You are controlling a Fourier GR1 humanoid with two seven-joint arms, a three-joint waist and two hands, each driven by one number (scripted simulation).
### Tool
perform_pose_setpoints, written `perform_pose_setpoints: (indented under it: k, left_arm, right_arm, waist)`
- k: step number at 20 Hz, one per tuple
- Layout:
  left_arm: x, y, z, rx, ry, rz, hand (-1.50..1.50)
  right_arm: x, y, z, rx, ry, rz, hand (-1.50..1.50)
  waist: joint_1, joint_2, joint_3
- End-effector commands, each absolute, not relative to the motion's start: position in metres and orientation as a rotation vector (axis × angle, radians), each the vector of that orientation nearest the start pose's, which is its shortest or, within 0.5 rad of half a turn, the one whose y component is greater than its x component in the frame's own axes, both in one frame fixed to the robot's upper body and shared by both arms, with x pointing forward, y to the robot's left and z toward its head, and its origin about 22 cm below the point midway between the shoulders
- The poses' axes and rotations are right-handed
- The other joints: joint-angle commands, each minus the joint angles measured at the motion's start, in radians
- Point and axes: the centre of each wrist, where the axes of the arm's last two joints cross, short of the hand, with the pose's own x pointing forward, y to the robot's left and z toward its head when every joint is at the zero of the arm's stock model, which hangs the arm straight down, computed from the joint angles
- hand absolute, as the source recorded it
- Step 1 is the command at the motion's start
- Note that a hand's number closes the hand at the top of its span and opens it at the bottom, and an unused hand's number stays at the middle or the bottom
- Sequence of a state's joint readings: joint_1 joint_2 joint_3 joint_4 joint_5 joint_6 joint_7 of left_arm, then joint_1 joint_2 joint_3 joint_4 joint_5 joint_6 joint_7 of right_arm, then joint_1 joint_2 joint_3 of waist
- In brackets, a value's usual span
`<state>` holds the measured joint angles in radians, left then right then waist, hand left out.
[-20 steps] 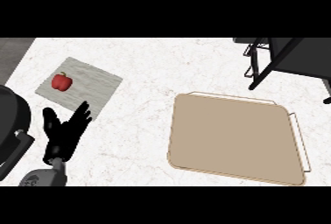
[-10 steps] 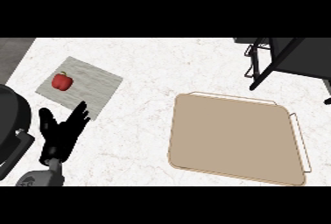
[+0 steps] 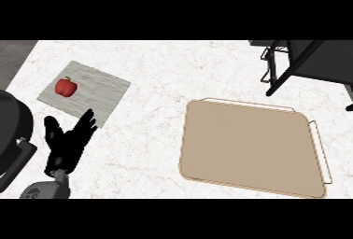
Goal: Pick the croissant from the tray and place it in the tiered shelf
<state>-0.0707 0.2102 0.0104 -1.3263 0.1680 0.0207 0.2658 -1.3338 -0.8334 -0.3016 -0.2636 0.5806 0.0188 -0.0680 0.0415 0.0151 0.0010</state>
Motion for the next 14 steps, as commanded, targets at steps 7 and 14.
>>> perform_pose_setpoints:
  k: [7, 14]
  left_arm:
    - [0.266, 0.29, -0.01, 0.067, -1.141, 0.01, 0.0]
    - [0.252, 0.286, -0.027, 0.091, -1.132, 0.011, 0.0]
  right_arm:
    - [0.421, -0.425, 0.32, -0.721, -1.686, -0.059, -1.5]
    - [0.4, -0.452, 0.338, -0.726, -1.737, -0.321, -1.5]
  waist:
    - [0.005, 0.002, 0.001]
    - [0.002, -0.001, 0.0]
